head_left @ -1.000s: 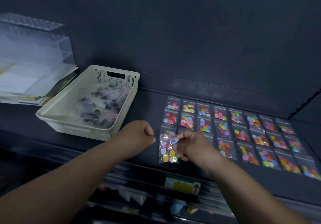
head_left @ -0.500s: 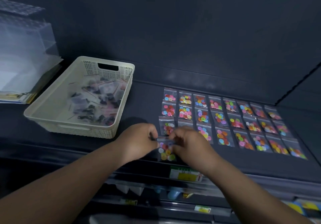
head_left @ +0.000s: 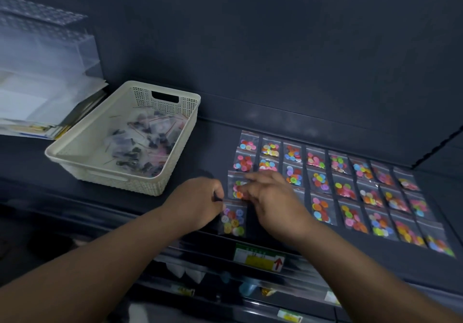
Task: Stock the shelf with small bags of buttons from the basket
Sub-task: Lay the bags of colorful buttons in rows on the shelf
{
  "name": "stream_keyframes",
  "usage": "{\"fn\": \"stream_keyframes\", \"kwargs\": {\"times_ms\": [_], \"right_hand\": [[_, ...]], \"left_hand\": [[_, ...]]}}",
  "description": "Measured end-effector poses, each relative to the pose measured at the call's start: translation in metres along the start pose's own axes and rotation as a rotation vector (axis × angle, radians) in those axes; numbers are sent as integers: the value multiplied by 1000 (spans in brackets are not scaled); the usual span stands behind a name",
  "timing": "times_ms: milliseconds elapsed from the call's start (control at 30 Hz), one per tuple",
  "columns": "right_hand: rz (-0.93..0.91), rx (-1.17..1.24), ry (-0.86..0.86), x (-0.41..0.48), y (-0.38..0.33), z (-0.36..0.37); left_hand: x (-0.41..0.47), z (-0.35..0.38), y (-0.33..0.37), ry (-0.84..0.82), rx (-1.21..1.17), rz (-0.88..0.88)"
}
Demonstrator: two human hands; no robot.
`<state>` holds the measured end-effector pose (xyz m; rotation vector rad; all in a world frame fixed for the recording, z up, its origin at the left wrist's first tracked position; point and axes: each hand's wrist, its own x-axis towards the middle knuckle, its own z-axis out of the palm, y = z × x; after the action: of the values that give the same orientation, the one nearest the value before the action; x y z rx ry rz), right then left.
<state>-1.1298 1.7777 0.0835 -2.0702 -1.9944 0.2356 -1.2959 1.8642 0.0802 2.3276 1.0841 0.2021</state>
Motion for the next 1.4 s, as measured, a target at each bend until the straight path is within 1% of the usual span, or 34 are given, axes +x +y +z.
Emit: {"fn": "stream_keyframes", "kwargs": {"times_ms": [67, 133, 333, 633, 833, 933, 1067, 1133, 1200, 1267, 1300, 1400], "right_hand": [[3, -77, -173, 5, 4, -5], [-22, -122, -234, 9, 8, -6], [-74, -107, -180, 6, 14, 1], [-119, -79, -175, 12, 23, 3], [-111, -25, -136, 19, 17, -6], [-127, -4, -70, 30, 4, -14], [-179, 52, 45, 53, -28, -24], [-203, 63, 62, 69, -48, -25], [-210, 81, 67, 86, -68, -25], [-218, 84, 70, 106, -87, -22], [-222, 80, 69, 115, -94, -21], [-199, 34, 34, 144, -114, -17]], "left_hand": [[1, 2, 1, 15, 3, -22], [1, 6, 2, 22, 4, -36], [4, 11, 3, 32, 15, -85], [6, 13, 5, 84, 44, -92], [3, 7, 2, 103, -49, -110], [2, -12, 4, 154, -47, -67], [3, -61, -1, 262, -36, 24], [3, -88, -11, 326, 10, 69], [6, -115, -29, 366, 17, 65], [10, -138, -56, 340, -11, 3], [13, -147, -69, 310, 13, -29], [22, -164, -110, 220, 177, -102]]}}
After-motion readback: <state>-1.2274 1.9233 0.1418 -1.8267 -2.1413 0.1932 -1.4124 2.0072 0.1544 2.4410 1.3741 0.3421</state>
